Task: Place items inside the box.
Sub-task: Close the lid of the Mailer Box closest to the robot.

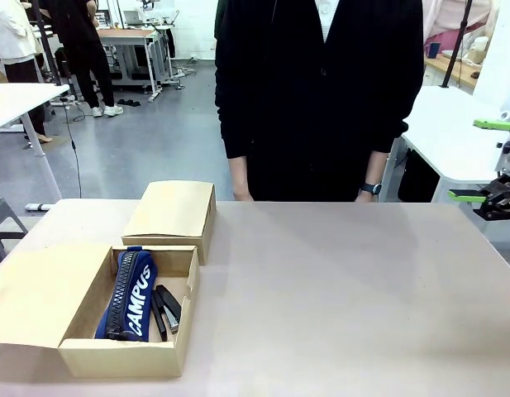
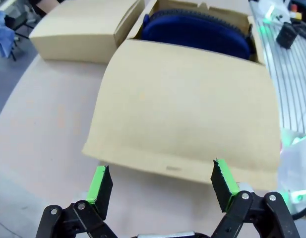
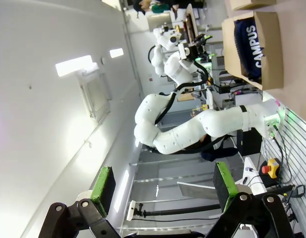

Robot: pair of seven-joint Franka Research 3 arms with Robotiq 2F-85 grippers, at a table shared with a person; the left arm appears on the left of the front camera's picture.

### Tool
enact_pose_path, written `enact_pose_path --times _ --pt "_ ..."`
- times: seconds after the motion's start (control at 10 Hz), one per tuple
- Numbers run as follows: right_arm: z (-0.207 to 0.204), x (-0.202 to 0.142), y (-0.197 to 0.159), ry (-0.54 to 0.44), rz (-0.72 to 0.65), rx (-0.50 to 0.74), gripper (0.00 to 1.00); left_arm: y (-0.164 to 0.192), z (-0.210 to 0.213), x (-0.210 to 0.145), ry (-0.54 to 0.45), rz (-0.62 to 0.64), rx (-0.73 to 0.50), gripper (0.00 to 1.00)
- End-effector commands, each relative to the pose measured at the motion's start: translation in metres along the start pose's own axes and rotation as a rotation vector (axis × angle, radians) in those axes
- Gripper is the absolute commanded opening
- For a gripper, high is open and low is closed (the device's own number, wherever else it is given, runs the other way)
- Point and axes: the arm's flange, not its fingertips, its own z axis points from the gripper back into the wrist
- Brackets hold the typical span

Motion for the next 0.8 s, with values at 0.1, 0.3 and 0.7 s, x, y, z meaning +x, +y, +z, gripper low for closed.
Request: enact_pose_path --times 0.1,0.3,0.7 --pt "-0.001 -0.002 0.006 -0.001 -0.017 0.024 1.00 0.025 0.012 -0.027 0.089 -0.008 -0.031 1.00" --pt "-0.001 -0.002 0.006 -0.001 -0.017 0.024 1.00 0.037 -0.001 -0.048 0.151 0.046 -0.014 1.00" --pt "-0.001 -0.002 0.006 -0.001 -0.017 0.024 1.00 0.039 -0.032 -0.070 0.135 0.066 -0.067 1.00"
